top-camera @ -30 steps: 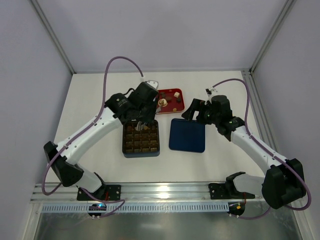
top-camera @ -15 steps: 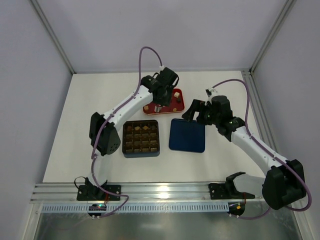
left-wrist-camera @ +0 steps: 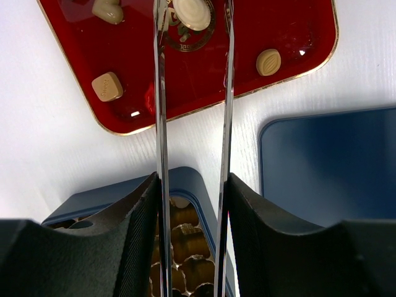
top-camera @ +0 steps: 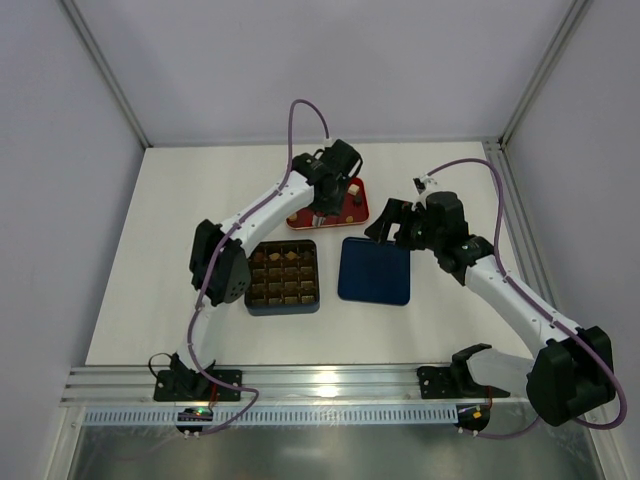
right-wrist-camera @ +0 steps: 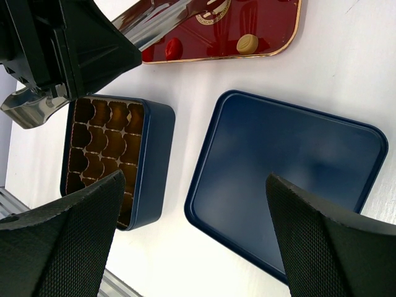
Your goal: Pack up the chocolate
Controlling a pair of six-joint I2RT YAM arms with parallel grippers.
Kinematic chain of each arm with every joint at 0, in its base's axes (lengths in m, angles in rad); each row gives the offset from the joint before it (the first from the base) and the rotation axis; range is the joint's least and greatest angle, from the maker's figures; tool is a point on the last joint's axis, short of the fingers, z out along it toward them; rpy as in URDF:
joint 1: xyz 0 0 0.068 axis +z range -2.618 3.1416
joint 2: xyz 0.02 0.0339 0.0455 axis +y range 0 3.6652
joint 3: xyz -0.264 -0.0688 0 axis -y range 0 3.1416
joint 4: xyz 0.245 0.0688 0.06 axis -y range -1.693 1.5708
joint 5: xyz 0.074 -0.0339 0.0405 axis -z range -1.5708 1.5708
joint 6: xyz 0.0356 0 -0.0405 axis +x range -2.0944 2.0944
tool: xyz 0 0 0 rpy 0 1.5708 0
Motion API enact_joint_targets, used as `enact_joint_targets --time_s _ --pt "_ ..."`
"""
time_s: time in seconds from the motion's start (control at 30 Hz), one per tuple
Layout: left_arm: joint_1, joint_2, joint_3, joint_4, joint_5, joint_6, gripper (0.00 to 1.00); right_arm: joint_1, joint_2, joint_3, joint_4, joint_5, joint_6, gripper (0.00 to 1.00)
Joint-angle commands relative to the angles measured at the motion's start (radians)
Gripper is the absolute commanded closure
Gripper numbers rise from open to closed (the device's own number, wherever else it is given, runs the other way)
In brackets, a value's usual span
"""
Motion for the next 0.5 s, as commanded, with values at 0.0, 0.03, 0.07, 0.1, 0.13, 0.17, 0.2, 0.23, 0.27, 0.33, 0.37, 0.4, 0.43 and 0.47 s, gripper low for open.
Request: enact_joint_targets --time_s 0.0,0.03,0.07,0.1,0.13,0.17,0.2,0.23,0.27,0.33,0.37,0.4,0.43,0.47 --pt "-0.001 0.000 0.013 0.001 -0.018 -0.012 0.55 0.004 -0.019 0.001 0.023 -0.007 -0.012 0.06" --pt "0.000 0.003 0.011 0.003 -0.018 -0.013 0.54 0.002 -0.019 0.001 0.023 -0.007 -0.012 0.05" --pt "0.002 0.008 0.011 0.003 -0.018 -0.012 0.55 0.002 -0.021 -0.001 0.023 -0.009 -0.009 0.05" --pt "0.000 0.012 0.011 0.003 -0.017 -0.013 0.55 0.002 -0.021 -0.001 0.023 -0.007 -0.012 0.05" --pt "0.000 0.014 0.009 0.003 -0.017 -0.015 0.55 0.002 -0.021 0.001 0.023 -0.007 -0.012 0.05" --pt "0.002 0.017 0.009 0.003 -0.017 -0.015 0.55 0.002 -0.024 0.001 0.020 -0.007 -0.012 0.06" --pt "0.002 0.020 0.009 0.004 -0.017 -0.013 0.55 0.002 -0.024 0.001 0.020 -0.007 -0.012 0.05" --pt "0.002 0.026 0.008 0.003 -0.017 -0.012 0.56 0.002 -0.024 0.001 0.018 -0.006 -0.012 0.06" --pt "0.000 0.029 0.009 0.003 -0.017 -0.012 0.57 0.002 -0.024 0.001 0.020 -0.004 -0.014 0.05" --pt "0.002 0.038 0.008 0.004 -0.012 -0.012 0.57 0.002 -0.024 0.002 0.017 -0.004 -0.015 0.05" --pt "0.002 0.038 0.008 0.004 -0.012 -0.013 0.57 0.002 -0.026 0.002 0.014 -0.003 -0.014 0.06" --pt "0.002 0.040 0.008 0.004 -0.009 -0.013 0.57 0.002 -0.026 0.002 0.015 -0.003 -0.017 0.06" --pt "0.002 0.040 0.006 0.004 -0.009 -0.013 0.58 0.002 -0.026 0.002 0.015 -0.003 -0.017 0.05" --pt "0.003 0.040 0.005 0.003 -0.011 -0.013 0.58 0.002 -0.026 0.004 0.012 -0.003 -0.017 0.05"
